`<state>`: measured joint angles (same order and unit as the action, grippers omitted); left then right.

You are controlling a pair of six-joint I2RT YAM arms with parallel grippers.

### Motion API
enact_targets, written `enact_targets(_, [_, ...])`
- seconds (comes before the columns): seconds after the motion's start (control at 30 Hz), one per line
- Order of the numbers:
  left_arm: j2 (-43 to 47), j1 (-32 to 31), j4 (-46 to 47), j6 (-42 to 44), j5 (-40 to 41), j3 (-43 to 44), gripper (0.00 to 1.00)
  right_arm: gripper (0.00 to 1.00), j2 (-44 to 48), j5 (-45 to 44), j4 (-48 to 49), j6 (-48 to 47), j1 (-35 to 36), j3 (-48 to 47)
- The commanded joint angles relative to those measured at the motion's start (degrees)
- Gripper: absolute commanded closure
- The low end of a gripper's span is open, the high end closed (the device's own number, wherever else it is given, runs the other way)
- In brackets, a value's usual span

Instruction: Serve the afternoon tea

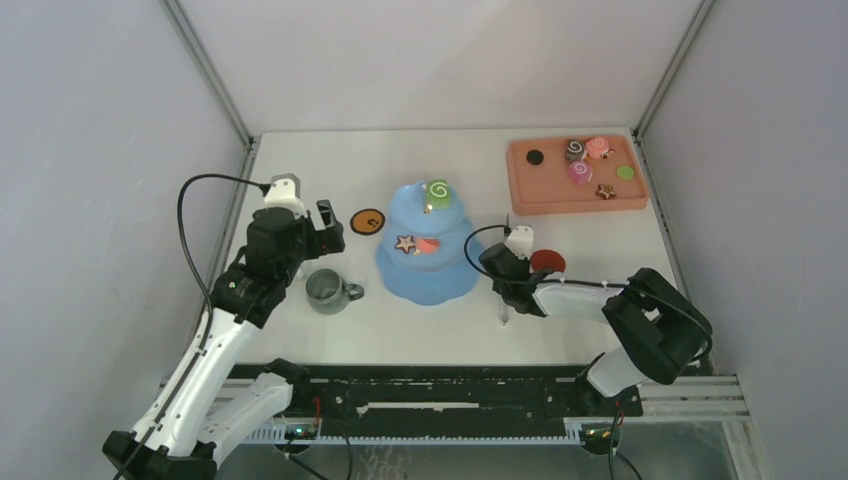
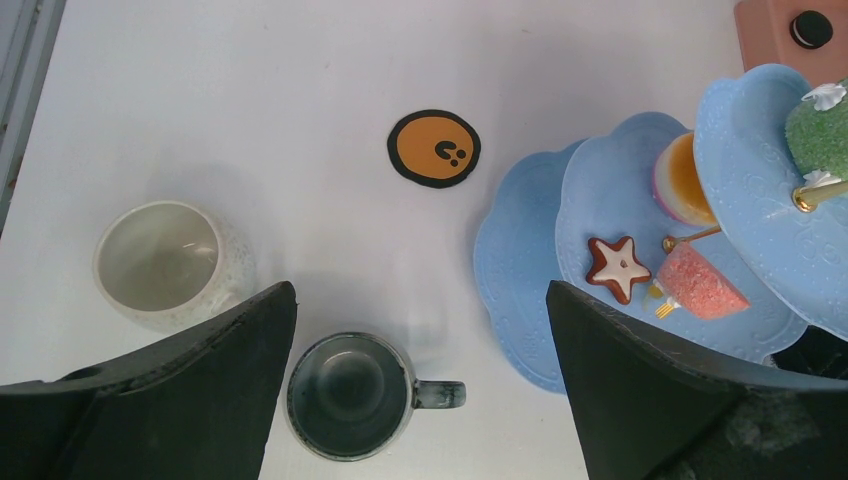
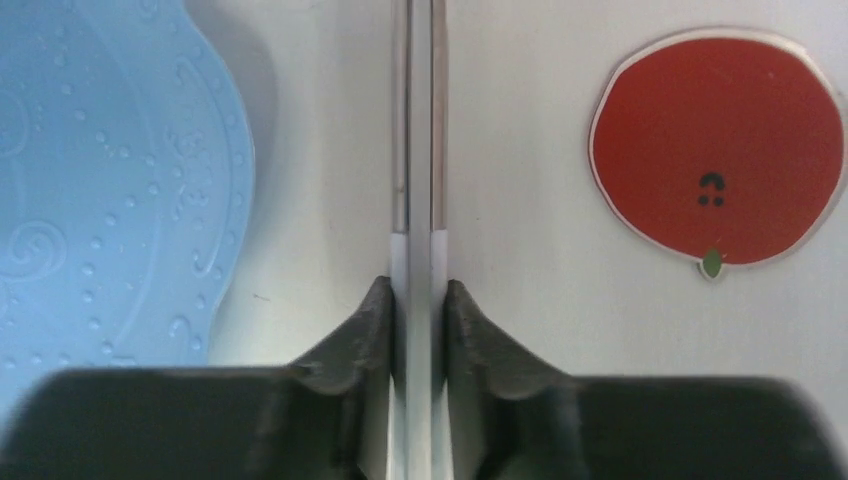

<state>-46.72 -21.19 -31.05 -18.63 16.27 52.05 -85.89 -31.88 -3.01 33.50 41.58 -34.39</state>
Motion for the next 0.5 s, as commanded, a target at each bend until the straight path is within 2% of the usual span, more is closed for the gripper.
enact_targets(0.0, [0.4, 0.43, 1.05, -1.02, -0.54, -1.39, 0.0, 0.87, 1.46, 0.49, -1.97, -0.1, -0.24, -1.34])
enact_targets(0.07, [0.38, 0.36, 0.86, -0.78, -0.67, -1.07, 0.0, 1.0, 5.26, 5.59, -2.34, -3.91, -1.56, -2.77])
enact_targets(0.13, [0.49, 0.38, 0.61, -0.39, -0.27, -0.66, 0.0, 1.0, 9.26, 13.49, -8.31, -5.62, -5.59, -8.03])
enact_targets(0.23, [0.48, 0.37, 0.41, 0.07, 0.45, -0.09, 0.0, 1.0, 14.98, 18.13, -20.25, -7.77, -10.55, -17.21])
enact_targets(0.3, [0.42, 0.4, 0.45, 0.21, 0.84, 0.08, 0.0, 1.0, 16.93, 22.02, -25.81, -8.58, -16.36, -21.97])
enact_targets(0.47, [-0.24, 0.37, 1.22, 0.18, 0.78, 0.26, 0.0, 1.0, 17.48, 22.05, -34.08, -11.69, -29.57, -28.17])
